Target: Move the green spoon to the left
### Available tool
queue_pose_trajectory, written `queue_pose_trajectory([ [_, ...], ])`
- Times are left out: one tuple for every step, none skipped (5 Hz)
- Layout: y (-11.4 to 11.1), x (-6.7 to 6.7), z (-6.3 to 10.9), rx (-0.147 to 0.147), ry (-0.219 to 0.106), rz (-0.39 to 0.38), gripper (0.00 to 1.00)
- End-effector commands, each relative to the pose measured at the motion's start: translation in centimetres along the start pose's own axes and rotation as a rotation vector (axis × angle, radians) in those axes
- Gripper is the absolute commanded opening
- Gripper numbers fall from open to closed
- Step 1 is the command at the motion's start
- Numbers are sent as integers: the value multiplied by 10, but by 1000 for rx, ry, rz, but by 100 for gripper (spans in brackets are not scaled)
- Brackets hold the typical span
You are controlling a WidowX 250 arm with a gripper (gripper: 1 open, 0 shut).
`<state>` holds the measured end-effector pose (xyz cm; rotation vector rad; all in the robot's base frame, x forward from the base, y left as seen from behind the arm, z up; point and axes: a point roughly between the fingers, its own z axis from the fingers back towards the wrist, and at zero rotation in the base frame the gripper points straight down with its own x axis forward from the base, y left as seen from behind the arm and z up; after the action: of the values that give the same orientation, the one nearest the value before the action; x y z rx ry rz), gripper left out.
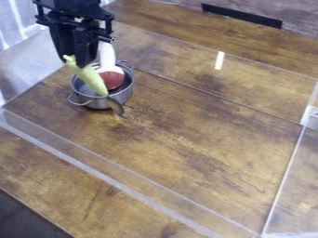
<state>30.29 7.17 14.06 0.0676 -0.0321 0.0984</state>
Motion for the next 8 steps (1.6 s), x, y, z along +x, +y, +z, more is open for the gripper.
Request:
queue_pose_trajectory([
  [1, 4, 7, 16, -42, -25, 0],
  [-2, 5, -9, 28, -48, -101, 0],
  [-3, 7, -27, 44, -53, -177, 0],
  [-5, 11, -48, 61, -51, -248, 0],
  [6, 5, -30, 68, -86, -262, 0],
  [19, -2, -14, 79, -118, -275, 0],
  [47, -13, -2, 102, -132, -214, 0],
  [71, -14, -12, 103, -109, -161, 0],
])
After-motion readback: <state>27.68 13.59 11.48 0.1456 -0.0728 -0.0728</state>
